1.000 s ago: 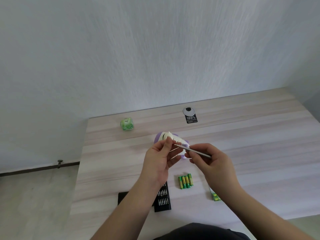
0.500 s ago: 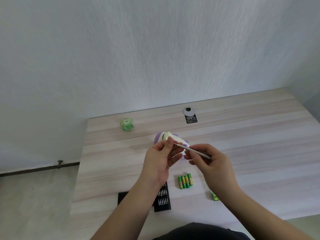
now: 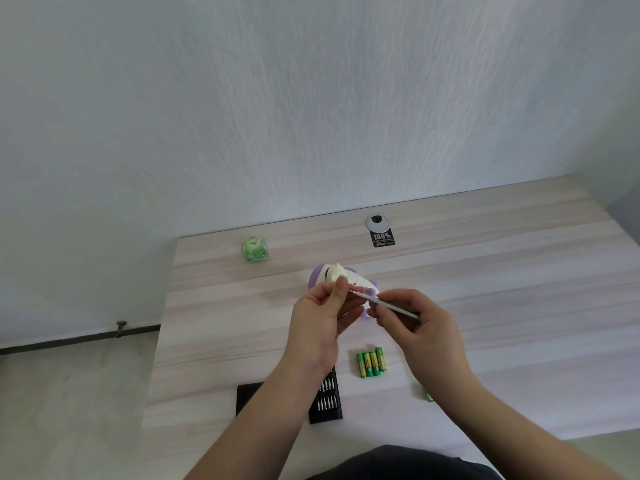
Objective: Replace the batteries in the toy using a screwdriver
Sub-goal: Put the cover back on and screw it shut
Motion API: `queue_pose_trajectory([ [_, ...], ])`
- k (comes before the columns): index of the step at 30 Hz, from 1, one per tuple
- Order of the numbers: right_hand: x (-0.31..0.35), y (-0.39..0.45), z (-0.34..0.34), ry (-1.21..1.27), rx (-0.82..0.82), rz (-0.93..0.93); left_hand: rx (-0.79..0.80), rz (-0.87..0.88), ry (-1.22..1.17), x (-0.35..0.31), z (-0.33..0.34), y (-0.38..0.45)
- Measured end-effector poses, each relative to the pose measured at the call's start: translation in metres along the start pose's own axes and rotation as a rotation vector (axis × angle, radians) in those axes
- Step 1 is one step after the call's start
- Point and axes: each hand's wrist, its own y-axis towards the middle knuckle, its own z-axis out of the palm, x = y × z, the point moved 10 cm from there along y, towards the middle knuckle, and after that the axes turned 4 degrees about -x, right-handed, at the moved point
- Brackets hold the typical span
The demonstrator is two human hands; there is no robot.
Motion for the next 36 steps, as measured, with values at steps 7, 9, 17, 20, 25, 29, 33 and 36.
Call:
queue_pose_trajectory([
  [7, -0.002, 0.000, -0.002, -0.004, -0.033, 0.001, -0.020, 0.023, -0.029, 0.000, 0.001, 0.001],
  [9, -0.003, 0.000, -0.003, 0.000, -0.031, 0.007, -0.016, 0.024, -0.024, 0.000, 0.001, 0.001],
  [17, -0.006, 0.001, -0.003, 0.036, -0.023, 0.018, -0.010, 0.028, -0.026, 0.003, 0.001, 0.004],
  [20, -0.006, 0.001, -0.003, 0.055, -0.023, 0.019, -0.004, 0.038, -0.033, 0.003, 0.000, 0.006],
  [25, -0.009, 0.003, -0.003, 0.071, -0.023, 0.020, 0.007, 0.048, -0.044, 0.008, -0.001, 0.012],
  [29, -0.013, 0.006, -0.007, 0.062, -0.037, 0.019, -0.065, 0.084, -0.022, 0.011, -0.014, 0.022],
  [33, -0.028, 0.013, -0.012, 0.042, -0.049, 0.044, -0.174, 0.232, 0.122, 0.005, -0.038, 0.038],
  [36, -0.039, 0.019, -0.012, -0.006, -0.042, 0.052, -0.219, 0.400, 0.330, -0.005, -0.049, 0.046],
])
